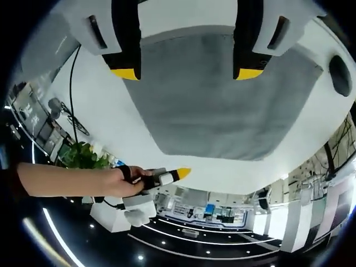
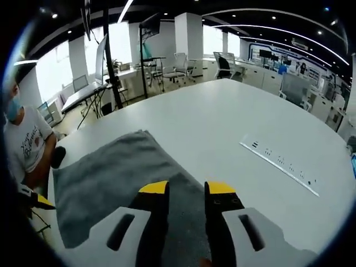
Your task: Fold the towel on the table until its edges align and the towel forms a compact rectangular stack.
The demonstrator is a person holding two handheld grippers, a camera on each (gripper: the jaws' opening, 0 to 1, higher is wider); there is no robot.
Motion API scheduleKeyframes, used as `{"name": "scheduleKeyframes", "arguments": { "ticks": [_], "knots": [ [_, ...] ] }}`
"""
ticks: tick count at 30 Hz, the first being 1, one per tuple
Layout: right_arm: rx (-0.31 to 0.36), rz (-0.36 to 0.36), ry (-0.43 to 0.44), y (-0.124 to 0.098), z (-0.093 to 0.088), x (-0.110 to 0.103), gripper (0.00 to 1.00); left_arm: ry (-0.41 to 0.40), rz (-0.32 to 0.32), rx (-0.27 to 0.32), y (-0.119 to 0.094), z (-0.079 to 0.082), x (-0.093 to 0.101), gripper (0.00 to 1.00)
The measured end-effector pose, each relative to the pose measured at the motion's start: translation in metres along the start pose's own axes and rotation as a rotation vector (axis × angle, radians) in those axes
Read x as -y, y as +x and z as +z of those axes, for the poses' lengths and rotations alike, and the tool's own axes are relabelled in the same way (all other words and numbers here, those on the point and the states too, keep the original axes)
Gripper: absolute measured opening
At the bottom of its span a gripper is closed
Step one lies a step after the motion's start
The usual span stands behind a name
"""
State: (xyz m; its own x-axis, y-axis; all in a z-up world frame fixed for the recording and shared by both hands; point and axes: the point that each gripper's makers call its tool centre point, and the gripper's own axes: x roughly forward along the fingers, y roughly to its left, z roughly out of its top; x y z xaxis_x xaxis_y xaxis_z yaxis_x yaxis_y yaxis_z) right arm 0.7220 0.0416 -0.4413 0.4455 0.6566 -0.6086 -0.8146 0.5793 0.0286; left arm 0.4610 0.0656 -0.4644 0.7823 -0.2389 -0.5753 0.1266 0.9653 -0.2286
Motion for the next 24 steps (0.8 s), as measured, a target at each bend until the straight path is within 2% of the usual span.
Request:
{"name": "scheduleKeyframes", "arguments": {
  "ticks": [4,8,11,18,24],
  "knots": [
    [0.002,-0.008,0.015,-0.004,-0.005,0.013,0.23,0.016,-0.037,-0.023,0.007,-0.003,0.017,0.66],
    [-0.012,-0.025,0.033,-0.015,-0.019,0.023,0.22,0.074,-0.096,-0.053,0.015,-0.007,0.041,0.66],
    [-0.023,-0.035,0.061,-0.018,-0.029,0.032,0.22,0.081,-0.144,-0.067,0.019,-0.009,0.058,0.64],
    [-0.036,-0.042,0.078,-0.022,-0.046,0.042,0.22,0.118,-0.186,-0.099,0.026,-0.016,0.081,0.62],
    [-0.042,-0.041,0.091,-0.020,-0.053,0.050,0.21,0.129,-0.227,-0.127,0.033,-0.023,0.097,0.53]
  ]
}}
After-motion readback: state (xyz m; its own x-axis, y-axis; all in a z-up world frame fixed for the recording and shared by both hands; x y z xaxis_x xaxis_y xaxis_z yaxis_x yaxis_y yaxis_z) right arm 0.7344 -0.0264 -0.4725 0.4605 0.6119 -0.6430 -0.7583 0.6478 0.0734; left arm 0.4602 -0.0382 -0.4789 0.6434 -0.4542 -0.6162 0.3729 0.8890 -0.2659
